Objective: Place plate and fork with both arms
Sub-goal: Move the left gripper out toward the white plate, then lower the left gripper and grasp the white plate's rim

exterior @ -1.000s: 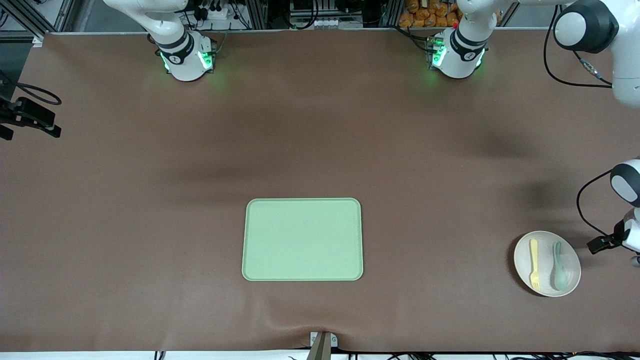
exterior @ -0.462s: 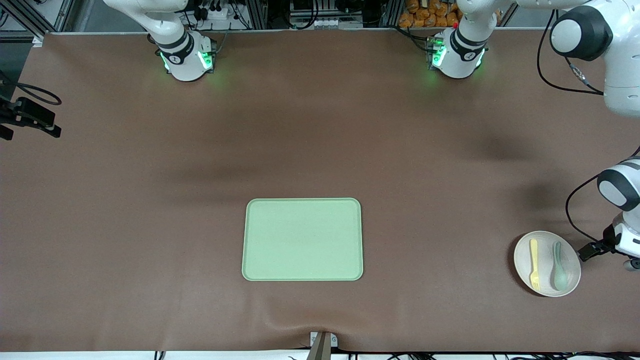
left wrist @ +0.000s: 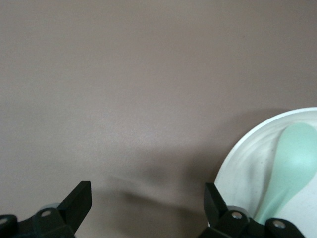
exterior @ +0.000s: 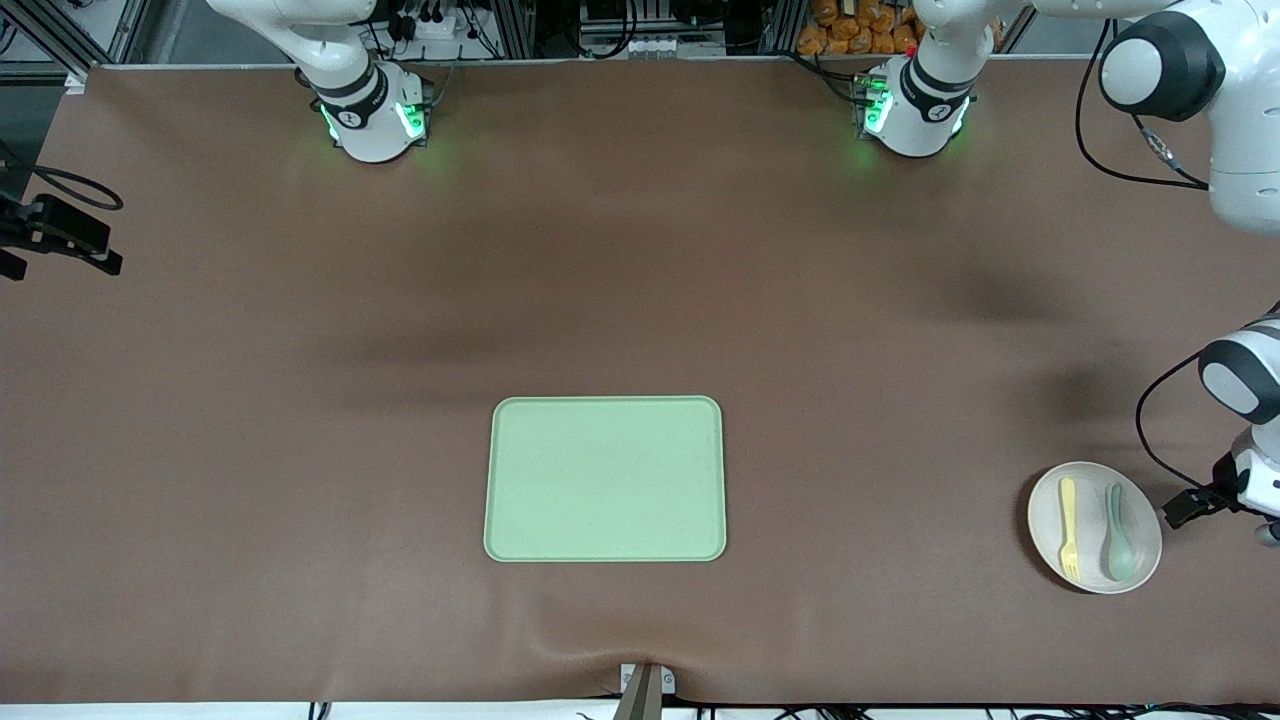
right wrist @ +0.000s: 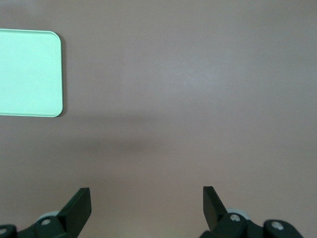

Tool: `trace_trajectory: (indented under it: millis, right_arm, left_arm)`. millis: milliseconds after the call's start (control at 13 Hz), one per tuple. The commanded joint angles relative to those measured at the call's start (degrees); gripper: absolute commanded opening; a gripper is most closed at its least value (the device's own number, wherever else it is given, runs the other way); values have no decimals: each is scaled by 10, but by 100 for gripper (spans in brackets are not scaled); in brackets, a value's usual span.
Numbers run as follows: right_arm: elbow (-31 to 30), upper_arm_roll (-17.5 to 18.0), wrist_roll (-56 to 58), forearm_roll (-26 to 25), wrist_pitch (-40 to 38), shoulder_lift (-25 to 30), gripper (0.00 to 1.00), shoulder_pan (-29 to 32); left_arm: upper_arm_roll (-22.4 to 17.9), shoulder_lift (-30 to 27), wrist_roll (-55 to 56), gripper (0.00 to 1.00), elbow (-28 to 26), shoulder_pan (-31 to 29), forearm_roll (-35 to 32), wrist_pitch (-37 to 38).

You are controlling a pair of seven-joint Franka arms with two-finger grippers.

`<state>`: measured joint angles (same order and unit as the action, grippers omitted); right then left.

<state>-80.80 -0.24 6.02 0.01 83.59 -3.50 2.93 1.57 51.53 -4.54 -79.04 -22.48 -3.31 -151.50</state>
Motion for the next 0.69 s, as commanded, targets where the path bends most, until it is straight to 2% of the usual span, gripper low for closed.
trace_trajectory:
  millis: [0,615]
  right_arm:
    - [0,2,6,5,-4,3,100,5]
    - [0,2,6,5,-4,3,100,5]
  left_arm:
    - [9,7,15,100,8,2,9,-15]
    - [28,43,14,100,39,3,9,-18]
